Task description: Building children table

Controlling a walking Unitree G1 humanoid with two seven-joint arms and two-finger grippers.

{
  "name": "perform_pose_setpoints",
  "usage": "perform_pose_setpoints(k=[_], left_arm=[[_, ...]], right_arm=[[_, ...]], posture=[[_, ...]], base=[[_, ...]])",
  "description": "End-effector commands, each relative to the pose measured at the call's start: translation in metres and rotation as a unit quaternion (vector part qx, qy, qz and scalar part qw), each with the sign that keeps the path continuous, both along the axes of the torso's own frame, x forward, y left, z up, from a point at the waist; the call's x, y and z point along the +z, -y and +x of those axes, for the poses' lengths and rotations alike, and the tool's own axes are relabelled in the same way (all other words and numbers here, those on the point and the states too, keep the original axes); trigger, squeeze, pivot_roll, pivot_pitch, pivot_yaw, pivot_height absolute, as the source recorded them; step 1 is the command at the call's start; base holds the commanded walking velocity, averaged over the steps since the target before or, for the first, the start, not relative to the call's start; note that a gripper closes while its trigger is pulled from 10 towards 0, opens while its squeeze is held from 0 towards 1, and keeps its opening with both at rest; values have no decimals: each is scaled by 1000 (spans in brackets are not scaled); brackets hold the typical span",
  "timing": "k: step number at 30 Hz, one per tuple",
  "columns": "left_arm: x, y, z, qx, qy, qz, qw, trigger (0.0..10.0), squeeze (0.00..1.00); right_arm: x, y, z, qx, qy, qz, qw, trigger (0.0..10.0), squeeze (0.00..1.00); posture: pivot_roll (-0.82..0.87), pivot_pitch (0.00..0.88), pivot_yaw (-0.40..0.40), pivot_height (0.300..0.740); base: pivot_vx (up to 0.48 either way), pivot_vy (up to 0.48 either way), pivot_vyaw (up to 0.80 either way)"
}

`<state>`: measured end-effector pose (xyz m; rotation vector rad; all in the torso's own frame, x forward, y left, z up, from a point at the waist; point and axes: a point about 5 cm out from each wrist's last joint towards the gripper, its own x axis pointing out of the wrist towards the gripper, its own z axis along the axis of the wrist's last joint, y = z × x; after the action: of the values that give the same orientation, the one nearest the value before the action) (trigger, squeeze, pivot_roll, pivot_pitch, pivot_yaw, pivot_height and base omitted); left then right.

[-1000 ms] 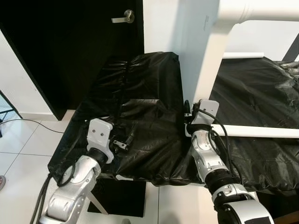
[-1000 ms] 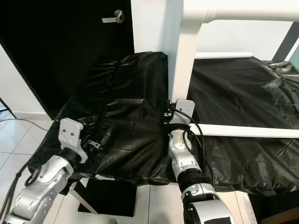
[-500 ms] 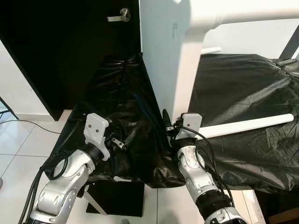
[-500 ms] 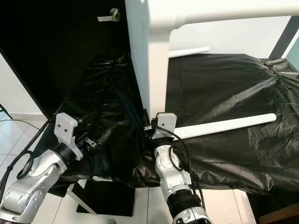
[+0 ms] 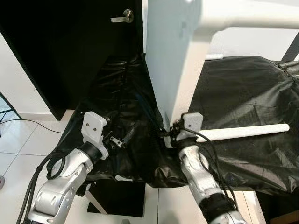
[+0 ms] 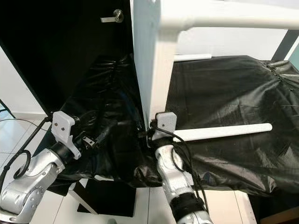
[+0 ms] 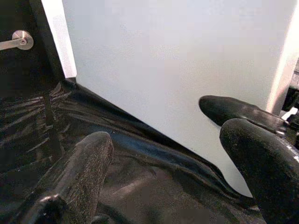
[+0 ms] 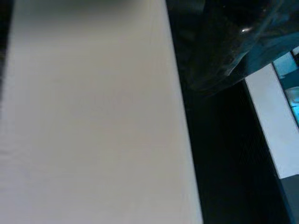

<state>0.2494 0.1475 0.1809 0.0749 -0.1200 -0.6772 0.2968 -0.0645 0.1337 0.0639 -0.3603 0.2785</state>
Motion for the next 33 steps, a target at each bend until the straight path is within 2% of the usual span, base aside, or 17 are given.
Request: perform_pose_setpoints(k=[1,2,3,7,11,13,15,19,20,21,24,26,27,29,33], left_arm=[[0,-1,-2,-19,-4,10,1000,10000,0],[0,-1,-2,-20,-4,11,1000,10000,0],[0,-2,-2,-20,-4,11,1000,10000,0],[0,-4,-2,-21,-6,15,1000,10000,0],[1,-4,0,-26,-7,20,999,10000,0],[2,-6,0,-27,-8,22,999,10000,0],[3,-7,1,-30,-9,25,999,10000,0],[4,-6,3,-38,-11,26,999,10000,0],[4,-6,4,-39,-11,28,999,10000,0],[3,-5,1,-48,-15,29,998,10000,0],[1,-1,-6,-71,-27,25,997,10000,0],[-6,6,-18,-115,-51,33,992,10000,0],[-14,14,-30,-155,-73,40,984,10000,0],[-21,22,-39,-184,-88,41,978,10000,0],[-26,34,-43,-207,-101,34,972,10000,0]], right_arm=[[-8,-16,-11,39,-14,6,999,10000,1000],[-10,-15,-13,44,-14,0,999,10000,757],[-12,-13,-15,45,-13,-4,999,10000,0],[-13,14,-34,14,41,-58,997,10000,0],[-13,25,-45,-8,55,-71,996,10000,0],[-10,28,-56,-7,78,-98,992,10000,0],[-11,35,-69,-2,75,-105,992,10000,0],[-9,48,-84,11,77,-127,989,10000,0],[-8,50,-86,13,75,-130,989,10000,0],[-7,60,-93,7,66,-140,988,10000,0],[-10,76,-106,-18,39,-148,988,10000,0],[-14,88,-111,-42,6,-134,990,10000,0],[-15,97,-109,-68,-16,-113,991,10000,0],[-14,106,-106,-94,-31,-93,991,10000,0],[-14,114,-95,-128,-51,-64,988,10000,0]], posture=[[138,0,11,740],[139,0,11,740],[140,0,11,740],[133,6,27,740],[127,12,46,740],[125,16,56,740],[121,18,62,740],[103,23,78,740],[98,23,78,740],[92,18,70,740],[87,14,57,740],[73,11,51,740],[63,6,50,740],[56,0,48,740],[49,0,43,740]], base=[[0,0,0],[0,0,0],[0,0,0],[0,0,0],[0,0,0],[0,0,0],[0,0,0],[0,0,0],[0,0,0],[0,0,0],[0,0,0],[0,0,0],[0,0,0],[0,0,0],[0,0,0]])
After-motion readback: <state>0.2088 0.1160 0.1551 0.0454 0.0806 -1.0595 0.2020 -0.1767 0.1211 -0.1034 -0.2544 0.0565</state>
